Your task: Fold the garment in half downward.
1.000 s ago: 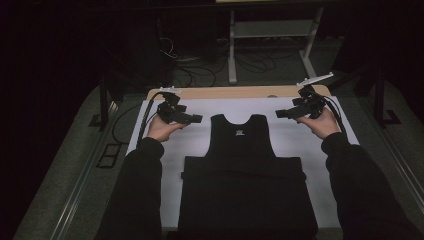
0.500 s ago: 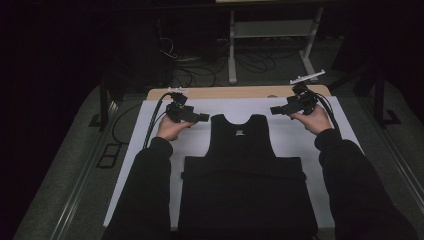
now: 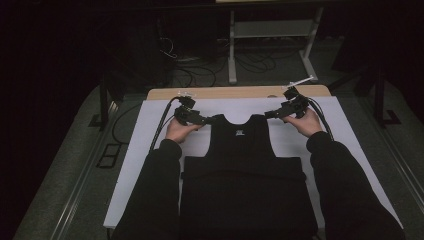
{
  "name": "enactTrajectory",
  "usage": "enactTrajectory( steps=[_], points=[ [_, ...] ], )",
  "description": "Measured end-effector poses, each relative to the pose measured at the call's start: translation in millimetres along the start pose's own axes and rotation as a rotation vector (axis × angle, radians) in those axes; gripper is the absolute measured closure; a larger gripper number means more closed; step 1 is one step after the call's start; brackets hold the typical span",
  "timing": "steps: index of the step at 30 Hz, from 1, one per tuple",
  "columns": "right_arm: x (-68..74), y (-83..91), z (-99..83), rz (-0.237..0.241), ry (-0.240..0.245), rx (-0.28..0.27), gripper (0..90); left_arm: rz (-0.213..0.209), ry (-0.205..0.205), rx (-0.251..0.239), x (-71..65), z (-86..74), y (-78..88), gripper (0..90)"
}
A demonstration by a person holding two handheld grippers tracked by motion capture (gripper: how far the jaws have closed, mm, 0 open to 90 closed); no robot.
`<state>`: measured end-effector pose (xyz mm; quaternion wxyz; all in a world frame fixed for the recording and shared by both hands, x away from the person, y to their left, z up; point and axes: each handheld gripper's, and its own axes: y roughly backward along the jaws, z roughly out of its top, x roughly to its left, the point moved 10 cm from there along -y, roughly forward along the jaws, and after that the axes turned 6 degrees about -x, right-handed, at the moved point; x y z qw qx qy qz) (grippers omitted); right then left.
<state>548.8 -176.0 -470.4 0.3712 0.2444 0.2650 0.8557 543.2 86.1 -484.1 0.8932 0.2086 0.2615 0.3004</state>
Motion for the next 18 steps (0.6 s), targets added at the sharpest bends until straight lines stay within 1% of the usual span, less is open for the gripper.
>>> enactTrajectory(
  steps=[4,6,8,9,12,14,16,18],
  points=[
    [0.4,-7.8,-4.2,-0.007,-0.007,0.017,0.0,0.02,0.02,0.012,1.4,-0.7,-2.1,0.0],
    [0.5,-11.2,-6.0,-0.011,-0.007,0.023,0.9,0.025,0.039,0.001,2.3,0.6,-2.6,0.2],
    [1.8,-14.9,-7.5,-0.005,-0.007,0.023,3.7,0.031,0.045,-0.006,3.8,0.9,-2.8,4.1],
    [2.2,-16.0,-7.6,-0.003,-0.005,0.02,5.0,0.036,0.048,-0.006,4.9,0.1,-3.6,4.6],
    [4.2,-20.1,-8.8,-0.001,-0.013,0.016,9.5,0.049,0.047,0.006,7.0,-2.5,-5.9,5.3],
    [3.9,-22.8,-10.4,-0.01,-0.018,0.018,12.2,0.05,0.05,0.0,7.3,-2.5,-7.2,6.5],
    [3.7,-24.8,-11.6,-0.022,-0.021,0.018,13.2,0.057,0.048,0.002,7.6,-3.6,-9.2,9.2],
    [3.8,-27.1,-12.7,-0.022,-0.031,0.016,13.4,0.049,0.05,0.012,6.0,-6.3,-12.0,10.0]
  ],
)
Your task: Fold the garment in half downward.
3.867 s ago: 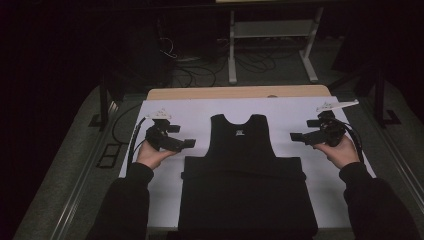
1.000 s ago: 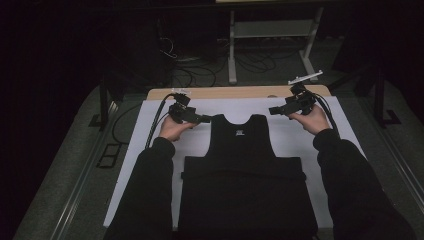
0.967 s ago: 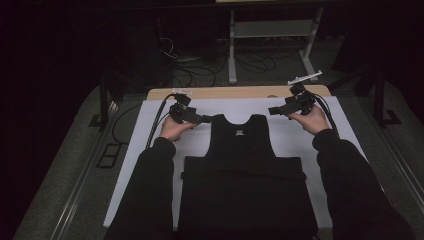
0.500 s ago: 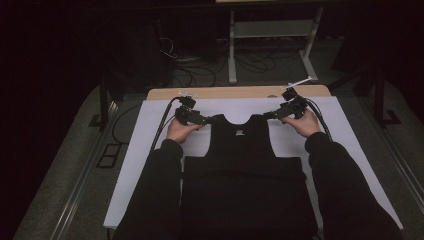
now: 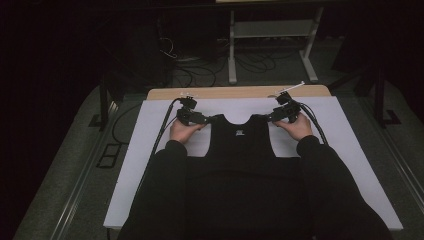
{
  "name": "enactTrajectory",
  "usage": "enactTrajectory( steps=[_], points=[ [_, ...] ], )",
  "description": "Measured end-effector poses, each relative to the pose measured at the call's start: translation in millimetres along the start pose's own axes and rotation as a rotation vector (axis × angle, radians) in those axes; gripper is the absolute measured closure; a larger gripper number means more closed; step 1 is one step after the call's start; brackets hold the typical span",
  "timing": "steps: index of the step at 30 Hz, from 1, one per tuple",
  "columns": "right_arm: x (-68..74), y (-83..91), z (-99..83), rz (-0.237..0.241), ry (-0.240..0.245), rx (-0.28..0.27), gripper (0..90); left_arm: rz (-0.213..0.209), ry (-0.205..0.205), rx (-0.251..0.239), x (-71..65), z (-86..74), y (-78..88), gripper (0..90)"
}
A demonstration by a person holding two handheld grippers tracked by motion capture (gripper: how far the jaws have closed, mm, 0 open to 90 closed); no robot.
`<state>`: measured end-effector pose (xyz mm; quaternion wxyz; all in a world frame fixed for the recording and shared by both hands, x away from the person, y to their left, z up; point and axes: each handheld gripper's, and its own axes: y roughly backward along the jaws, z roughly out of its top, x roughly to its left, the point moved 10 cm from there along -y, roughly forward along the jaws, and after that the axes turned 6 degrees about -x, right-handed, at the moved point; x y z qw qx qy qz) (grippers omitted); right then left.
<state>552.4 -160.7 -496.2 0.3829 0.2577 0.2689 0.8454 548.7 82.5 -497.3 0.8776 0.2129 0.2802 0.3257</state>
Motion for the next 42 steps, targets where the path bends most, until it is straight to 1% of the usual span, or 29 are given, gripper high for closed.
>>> enactTrajectory(
  steps=[3,5,6,7,9,12,13,16,19,21,22,24,25,26,27,28,29,31,32,33,35,37,39,40,42],
  points=[
    [0.1,-4.6,-3.7,-0.011,-0.001,0.014,14.7,-0.005,-0.018,0.03,-2.7,-5.8,-4.7,9.9],
    [0.5,-7.2,-5.7,-0.022,0.004,0.02,15.3,-0.008,-0.024,0.036,-4.2,-7.9,-6.9,10.3],
    [0.9,-8.3,-6.6,-0.024,0.012,0.022,16.0,-0.004,-0.023,0.037,-4.5,-8.5,-7.9,10.7],
    [2.0,-9.6,-7.7,-0.023,0.01,0.026,17.0,-0.003,-0.025,0.037,-4.7,-9.0,-8.9,11.6],
    [2.0,-11.6,-10.0,-0.035,0.022,0.035,19.8,-0.001,-0.022,0.037,-5.9,-9.8,-10.9,12.9],
    [2.9,-13.3,-11.2,-0.034,0.016,0.026,25.0,0.002,-0.027,0.03,-8.4,-9.4,-12.3,14.5],
    [3.1,-13.2,-11.5,-0.035,0.012,0.022,26.0,-0.001,-0.036,0.032,-8.8,-9.4,-12.1,15.7],
    [2.0,-14.0,-13.3,-0.037,0.004,0.013,30.2,0.0,-0.03,0.027,-10.6,-9.1,-13.7,20.4],
    [0.6,-14.9,-16.0,-0.043,-0.003,0.012,34.0,0.033,-0.034,0.033,-8.4,-10.1,-15.6,30.2],
    [-0.9,-15.5,-17.7,-0.052,-0.007,0.017,36.9,0.032,-0.041,0.045,-8.7,-11.9,-16.3,32.3],
    [-1.0,-15.7,-18.1,-0.052,-0.008,0.017,38.1,0.033,-0.055,0.057,-8.0,-13.2,-16.0,33.0],
    [-0.5,-16.1,-18.6,-0.052,-0.01,0.017,40.8,0.038,-0.044,0.055,-8.5,-14.2,-18.2,34.8],
    [0.0,-16.5,-18.5,-0.05,-0.006,0.016,41.9,0.043,-0.052,0.064,-7.9,-15.4,-18.2,35.9],
    [0.8,-16.9,-18.6,-0.046,-0.007,0.016,43.5,0.045,-0.043,0.054,-8.7,-14.7,-19.1,36.2],
    [1.1,-17.1,-18.7,-0.044,-0.002,0.017,45.8,0.04,-0.041,0.056,-9.5,-14.9,-19.3,36.0],
    [1.6,-17.5,-18.4,-0.046,-0.001,0.014,47.9,0.045,-0.053,0.063,-10.1,-15.1,-19.0,36.3],
    [3.2,-17.9,-18.2,-0.039,-0.006,0.011,50.7,0.05,-0.046,0.052,-11.5,-14.2,-20.1,38.4],
    [4.0,-18.6,-18.9,-0.036,-0.003,0.015,56.4,0.058,-0.058,0.063,-12.3,-15.2,-21.0,42.7],
    [3.9,-19.3,-18.9,-0.043,-0.004,0.013,59.0,0.061,-0.063,0.068,-13.0,-16.1,-21.0,46.8],
    [4.5,-19.5,-18.6,-0.039,-0.007,0.009,63.2,0.058,-0.074,0.074,-13.6,-16.6,-21.1,50.2],
    [6.3,-19.9,-18.4,-0.029,-0.008,0.006,68.2,0.05,-0.079,0.075,-15.6,-17.2,-22.1,54.8],
    [7.8,-19.8,-18.0,-0.029,0.0,0.004,75.0,0.058,-0.085,0.081,-15.4,-17.9,-22.1,59.1],
    [9.7,-20.0,-17.0,-0.022,0.004,-0.001,78.6,0.075,-0.071,0.078,-14.2,-17.6,-22.2,64.7],
    [11.1,-20.3,-17.1,-0.012,0.008,0.0,79.3,0.073,-0.056,0.073,-14.4,-17.5,-22.5,67.3],
    [11.6,-20.7,-17.4,-0.017,0.015,0.001,83.0,0.07,-0.045,0.091,-12.6,-19.1,-20.5,75.4]
  ],
)
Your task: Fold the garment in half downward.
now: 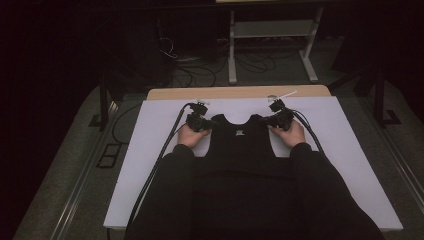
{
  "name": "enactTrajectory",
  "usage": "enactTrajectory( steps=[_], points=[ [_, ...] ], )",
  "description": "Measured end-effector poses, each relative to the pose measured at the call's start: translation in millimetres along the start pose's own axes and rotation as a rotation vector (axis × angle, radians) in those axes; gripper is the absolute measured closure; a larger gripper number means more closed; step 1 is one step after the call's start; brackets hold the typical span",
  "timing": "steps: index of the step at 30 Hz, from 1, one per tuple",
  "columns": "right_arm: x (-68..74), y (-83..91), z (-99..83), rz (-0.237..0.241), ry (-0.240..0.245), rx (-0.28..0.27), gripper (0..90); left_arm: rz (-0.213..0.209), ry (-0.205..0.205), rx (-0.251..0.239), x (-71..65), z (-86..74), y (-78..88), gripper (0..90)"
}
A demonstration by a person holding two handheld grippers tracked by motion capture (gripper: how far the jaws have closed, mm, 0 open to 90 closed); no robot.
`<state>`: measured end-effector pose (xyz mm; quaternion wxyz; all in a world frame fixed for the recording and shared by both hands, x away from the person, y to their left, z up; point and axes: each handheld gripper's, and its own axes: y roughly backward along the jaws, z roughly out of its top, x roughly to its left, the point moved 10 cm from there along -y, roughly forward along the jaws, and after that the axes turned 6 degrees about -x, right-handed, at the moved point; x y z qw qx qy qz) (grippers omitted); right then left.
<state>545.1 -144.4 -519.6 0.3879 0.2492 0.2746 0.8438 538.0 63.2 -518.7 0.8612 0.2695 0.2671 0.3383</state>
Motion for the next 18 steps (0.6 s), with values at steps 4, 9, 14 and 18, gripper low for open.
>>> enactTrajectory(
  steps=[4,9,14,18],
  points=[
    [-0.9,0.2,0.3,-0.009,-0.001,-0.003,85.8,0.001,-0.005,0.013,-1.3,-1.1,0.7,85.2],
    [-0.2,3.4,2.2,-0.015,0.002,-0.026,86.6,0.015,-0.019,0.016,-2.3,-1.0,1.4,86.5],
    [3.0,11.4,3.3,-0.009,-0.001,-0.051,86.8,0.029,-0.04,0.007,-6.6,0.6,3.8,86.6],
    [8.3,18.4,3.6,0.0,-0.005,-0.06,86.9,0.038,-0.031,-0.029,-10.5,3.6,9.1,86.7]
  ],
)
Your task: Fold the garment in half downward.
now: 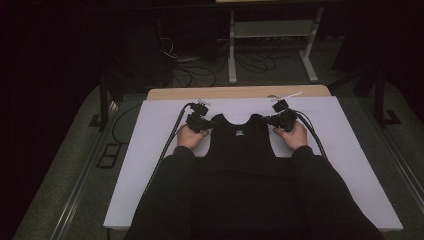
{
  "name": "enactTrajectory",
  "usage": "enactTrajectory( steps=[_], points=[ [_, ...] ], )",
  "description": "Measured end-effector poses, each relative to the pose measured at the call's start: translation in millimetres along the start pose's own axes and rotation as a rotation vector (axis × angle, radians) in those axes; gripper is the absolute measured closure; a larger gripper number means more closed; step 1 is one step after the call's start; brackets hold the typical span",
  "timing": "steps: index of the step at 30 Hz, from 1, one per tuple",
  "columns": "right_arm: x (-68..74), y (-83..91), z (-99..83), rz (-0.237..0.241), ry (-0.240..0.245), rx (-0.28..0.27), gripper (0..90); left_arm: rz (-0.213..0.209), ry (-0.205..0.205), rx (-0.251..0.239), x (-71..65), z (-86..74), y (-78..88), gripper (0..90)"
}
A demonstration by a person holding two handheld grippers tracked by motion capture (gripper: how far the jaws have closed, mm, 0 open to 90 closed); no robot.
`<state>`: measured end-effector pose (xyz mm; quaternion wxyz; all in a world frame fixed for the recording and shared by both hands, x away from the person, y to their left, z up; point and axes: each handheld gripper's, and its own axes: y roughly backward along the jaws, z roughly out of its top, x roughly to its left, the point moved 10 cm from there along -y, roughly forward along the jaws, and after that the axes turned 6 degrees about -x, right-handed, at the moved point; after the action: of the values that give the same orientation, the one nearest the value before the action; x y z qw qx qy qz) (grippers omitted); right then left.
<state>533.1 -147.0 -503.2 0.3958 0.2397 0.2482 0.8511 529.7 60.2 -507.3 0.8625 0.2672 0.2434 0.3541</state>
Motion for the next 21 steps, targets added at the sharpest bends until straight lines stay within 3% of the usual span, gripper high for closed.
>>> enactTrajectory(
  steps=[10,14,21],
  points=[
    [14.5,20.1,1.8,0.025,-0.002,-0.035,86.9,-0.006,-0.02,-0.048,-13.6,1.8,21.8,86.9],
    [20.6,30.3,2.0,0.045,-0.03,-0.059,86.9,-0.006,-0.045,-0.055,-18.5,-3.6,33.1,87.0],
    [33.4,46.6,-4.9,0.061,-0.019,-0.076,86.9,-0.015,-0.06,-0.091,-28.4,-10.5,52.1,87.1]
  ],
)
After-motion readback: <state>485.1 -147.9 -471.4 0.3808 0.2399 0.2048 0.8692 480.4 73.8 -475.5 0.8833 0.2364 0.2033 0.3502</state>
